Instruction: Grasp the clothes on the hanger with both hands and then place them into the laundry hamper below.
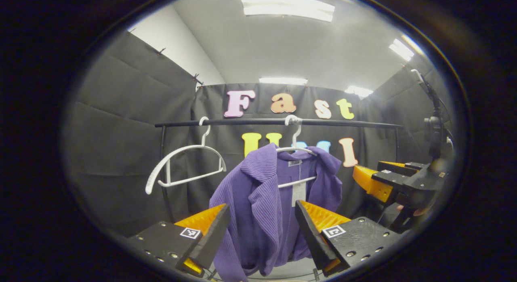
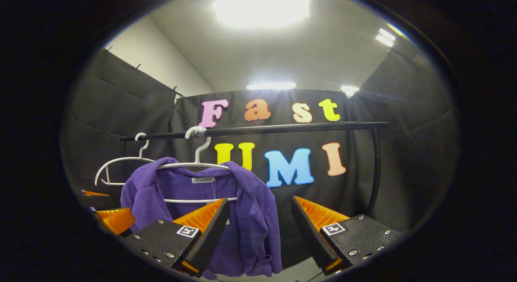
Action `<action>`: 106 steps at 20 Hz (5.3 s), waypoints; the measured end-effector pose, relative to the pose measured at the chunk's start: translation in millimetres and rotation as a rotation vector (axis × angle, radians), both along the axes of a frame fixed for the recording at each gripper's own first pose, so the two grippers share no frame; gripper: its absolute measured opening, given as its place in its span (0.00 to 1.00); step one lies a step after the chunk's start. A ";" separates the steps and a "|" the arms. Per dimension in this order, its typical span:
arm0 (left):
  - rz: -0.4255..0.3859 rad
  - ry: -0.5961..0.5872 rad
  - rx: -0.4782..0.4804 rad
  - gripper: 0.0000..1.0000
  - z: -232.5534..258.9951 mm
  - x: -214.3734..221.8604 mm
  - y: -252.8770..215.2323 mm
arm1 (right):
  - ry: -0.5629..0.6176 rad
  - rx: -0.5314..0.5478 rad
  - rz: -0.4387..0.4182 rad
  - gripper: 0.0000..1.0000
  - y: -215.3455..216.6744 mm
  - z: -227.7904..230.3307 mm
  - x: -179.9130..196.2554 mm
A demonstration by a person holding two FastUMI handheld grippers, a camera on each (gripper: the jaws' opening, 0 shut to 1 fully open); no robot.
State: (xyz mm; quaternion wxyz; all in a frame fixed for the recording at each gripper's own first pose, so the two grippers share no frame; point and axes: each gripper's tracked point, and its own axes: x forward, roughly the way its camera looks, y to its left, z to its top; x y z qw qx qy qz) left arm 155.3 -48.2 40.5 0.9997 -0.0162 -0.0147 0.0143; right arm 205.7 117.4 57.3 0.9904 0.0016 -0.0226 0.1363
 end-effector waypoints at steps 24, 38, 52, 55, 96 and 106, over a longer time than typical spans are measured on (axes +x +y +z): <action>0.184 0.023 0.084 0.59 -38.1 93.2 5.5 | 0.131 0.073 0.207 0.14 61.3 -60.6 110.5; 0.122 -0.112 0.139 0.03 44.9 56.7 22.1 | -0.170 0.045 0.137 0.02 41.2 19.7 140.1; 0.161 -0.102 0.259 0.04 82.9 68.1 105.6 | -0.185 -0.057 0.020 0.03 9.3 -8.6 197.9; 0.136 -0.082 0.251 0.04 76.9 72.5 108.2 | -0.120 -0.002 0.034 0.03 6.1 -24.4 211.0; -0.210 0.019 -0.013 0.08 -17.9 -61.2 88.6 | 0.149 0.022 0.218 0.03 66.7 -64.7 -63.8; -0.373 -0.077 -0.064 0.04 18.6 -128.3 36.0 | 0.044 0.061 0.253 0.02 71.4 4.6 -171.5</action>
